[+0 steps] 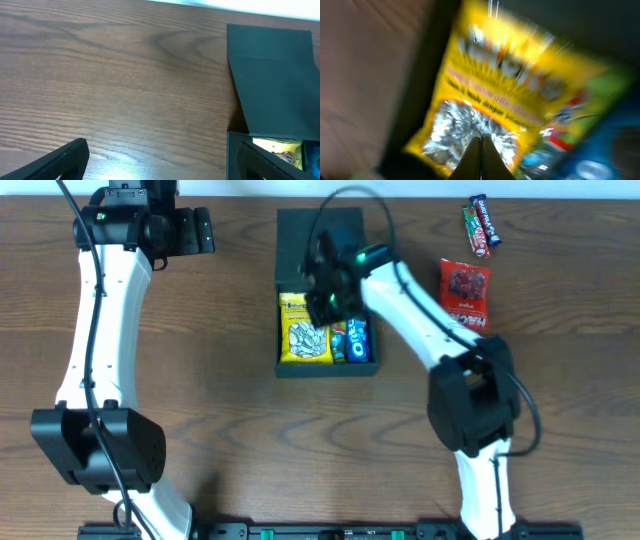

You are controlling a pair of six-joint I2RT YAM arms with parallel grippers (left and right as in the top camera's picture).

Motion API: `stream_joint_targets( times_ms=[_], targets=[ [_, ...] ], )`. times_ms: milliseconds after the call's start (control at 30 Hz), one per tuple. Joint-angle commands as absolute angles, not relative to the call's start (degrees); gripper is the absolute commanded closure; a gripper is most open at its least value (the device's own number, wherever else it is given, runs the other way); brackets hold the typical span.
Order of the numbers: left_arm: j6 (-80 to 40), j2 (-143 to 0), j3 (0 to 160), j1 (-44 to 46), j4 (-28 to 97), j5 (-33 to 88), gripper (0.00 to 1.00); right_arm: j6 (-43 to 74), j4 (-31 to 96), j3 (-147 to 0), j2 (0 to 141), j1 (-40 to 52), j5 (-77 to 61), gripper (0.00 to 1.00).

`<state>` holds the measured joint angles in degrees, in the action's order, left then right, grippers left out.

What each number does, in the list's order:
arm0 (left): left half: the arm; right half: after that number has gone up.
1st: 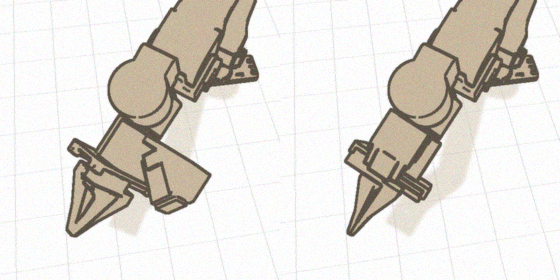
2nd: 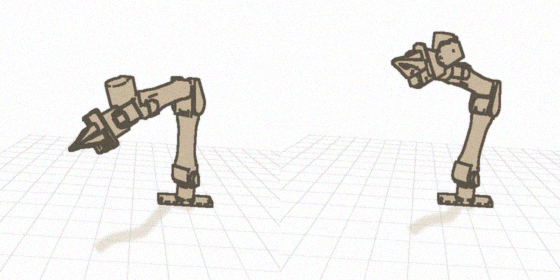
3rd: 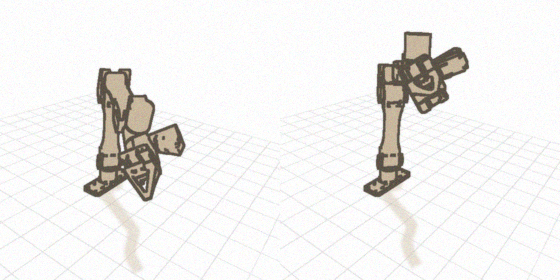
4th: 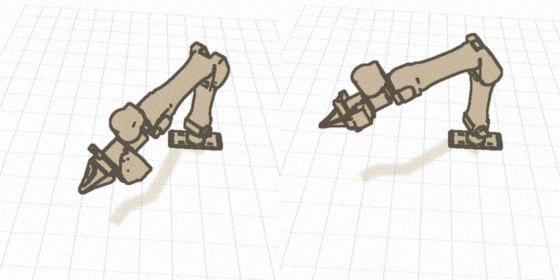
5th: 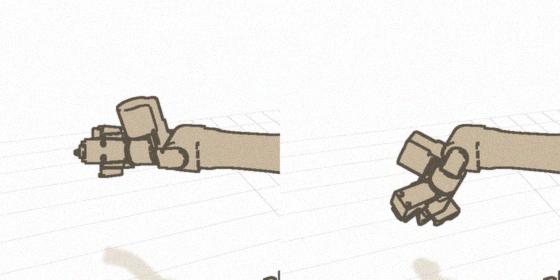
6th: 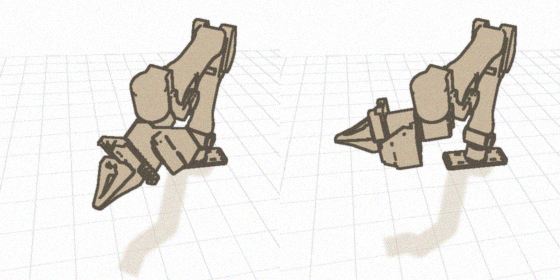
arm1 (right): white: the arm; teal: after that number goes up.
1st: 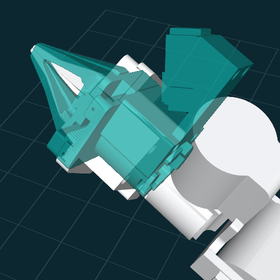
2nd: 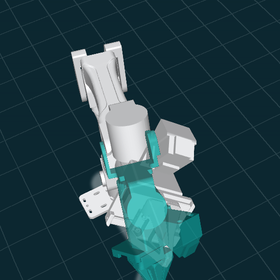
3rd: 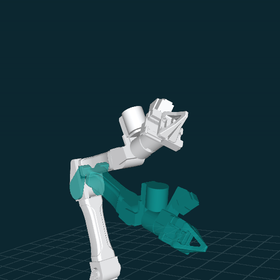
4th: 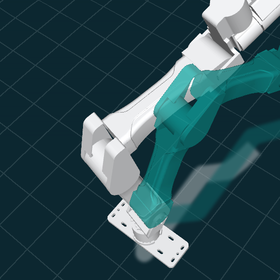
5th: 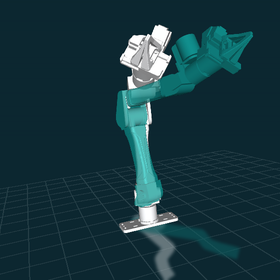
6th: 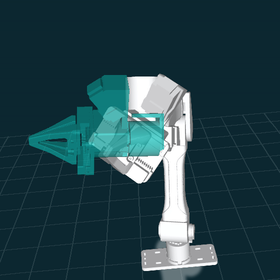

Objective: Pack container
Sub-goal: 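Move the right gripper to the red Hacks bag and grasp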

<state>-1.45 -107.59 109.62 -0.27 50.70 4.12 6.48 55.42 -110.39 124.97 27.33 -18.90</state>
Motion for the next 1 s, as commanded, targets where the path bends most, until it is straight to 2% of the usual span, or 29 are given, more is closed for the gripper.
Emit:
stream_joint_targets(
  times_ms=[0, 33, 133, 167, 200, 233, 333, 433, 500, 967],
  targets=[
    [-1.26, -107.13, 110.91, -0.45, 50.65, 4.12, 0.05, 4.82, 55.61, -113.89, 115.52, 22.48, -10.94, 0.98],
    [-1.26, -107.13, 110.89, -0.45, 50.65, 4.12, 0.05, 4.84, 56.97, -113.89, 114.61, 19.84, -5.74, 0.87],
    [-1.26, -107.13, 110.89, -0.45, 50.72, 4.12, 0.05, 4.89, 60.75, -113.03, 115.09, 12.32, -3.07, 0.85],
    [-1.28, -107.13, 110.89, -0.45, 50.72, 4.12, 0.05, 5.28, 61.12, -112.36, 115.35, 10.28, -3.05, 0.78],
    [-1.28, -107.13, 110.89, -0.45, 50.72, 4.12, 0.05, 5.54, 61.17, -111.53, 115.55, 8.32, -3.03, 0.64],
    [-1.28, -107.13, 110.89, -0.43, 50.72, 4.12, 0.05, 5.80, 61.06, -110.61, 115.77, 6.70, -3.03, 0.46],
    [-1.28, -107.13, 110.89, -0.36, 50.70, 4.14, 0.05, 6.37, 60.86, -107.72, 116.40, 1.76, -2.96, 0.21],
    [-1.28, -107.13, 110.89, -0.36, 50.72, 4.14, 0.05, 6.44, 59.44, -104.51, 117.64, -1.21, -2.13, 0.12],
    [-1.28, -107.13, 110.89, -0.36, 50.72, 4.34, 0.05, 8.27, 57.69, -102.28, 119.07, -2.42, 0.84, 0.01],
    [-1.45, -107.13, 110.89, -0.36, 50.70, 4.54, 0.05, 14.98, 49.93, -100.73, 130.47, -2.55, 4.89, 0.01]
  ],
)
